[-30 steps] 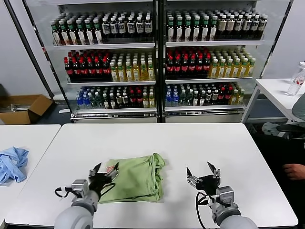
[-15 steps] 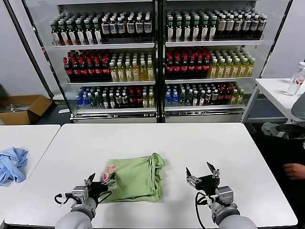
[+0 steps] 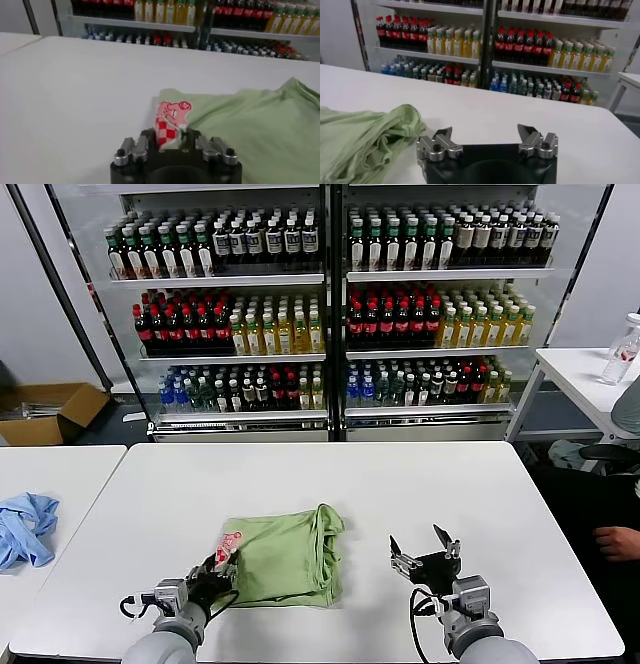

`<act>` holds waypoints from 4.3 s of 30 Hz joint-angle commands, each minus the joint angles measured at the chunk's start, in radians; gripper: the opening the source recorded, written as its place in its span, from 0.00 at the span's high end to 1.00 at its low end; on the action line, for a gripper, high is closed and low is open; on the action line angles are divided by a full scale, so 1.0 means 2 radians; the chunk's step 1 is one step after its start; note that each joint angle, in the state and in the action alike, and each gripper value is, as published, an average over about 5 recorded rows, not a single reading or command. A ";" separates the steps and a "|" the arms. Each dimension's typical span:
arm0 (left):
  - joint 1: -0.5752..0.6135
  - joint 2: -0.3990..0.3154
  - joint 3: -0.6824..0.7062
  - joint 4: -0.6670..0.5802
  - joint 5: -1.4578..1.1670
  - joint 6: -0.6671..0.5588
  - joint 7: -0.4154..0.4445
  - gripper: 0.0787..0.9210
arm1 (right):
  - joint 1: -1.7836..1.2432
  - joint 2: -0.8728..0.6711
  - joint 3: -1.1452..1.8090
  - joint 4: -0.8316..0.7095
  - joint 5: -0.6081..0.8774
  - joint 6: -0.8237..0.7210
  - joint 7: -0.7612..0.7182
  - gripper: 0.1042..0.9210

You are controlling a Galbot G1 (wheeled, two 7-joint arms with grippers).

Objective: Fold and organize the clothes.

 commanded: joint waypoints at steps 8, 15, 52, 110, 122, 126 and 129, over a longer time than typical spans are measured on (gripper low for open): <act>0.000 0.027 -0.041 -0.039 -0.027 0.010 0.015 0.88 | 0.000 0.000 0.001 0.003 0.000 0.000 0.000 0.12; 0.032 0.131 -0.243 -0.084 -0.089 0.019 0.065 0.96 | 0.003 -0.002 0.002 0.004 0.000 0.000 0.000 0.12; -0.089 -0.134 0.136 -0.045 0.077 0.005 0.064 0.96 | -0.007 -0.003 0.022 0.010 -0.001 0.000 0.000 0.12; -0.019 -0.012 -0.054 -0.031 0.209 -0.154 0.138 0.12 | 0.095 0.059 -0.070 -0.138 0.115 -0.011 0.004 0.12; -0.018 -0.015 -0.049 -0.022 0.219 -0.158 0.138 0.12 | 0.101 0.069 -0.076 -0.164 0.115 -0.008 0.010 0.12; -0.018 -0.016 -0.048 -0.021 0.221 -0.158 0.138 0.12 | 0.108 0.075 -0.081 -0.170 0.120 -0.001 0.002 0.12; -0.017 -0.016 -0.049 -0.020 0.221 -0.158 0.138 0.12 | 0.112 0.078 -0.085 -0.176 0.131 0.002 0.001 0.14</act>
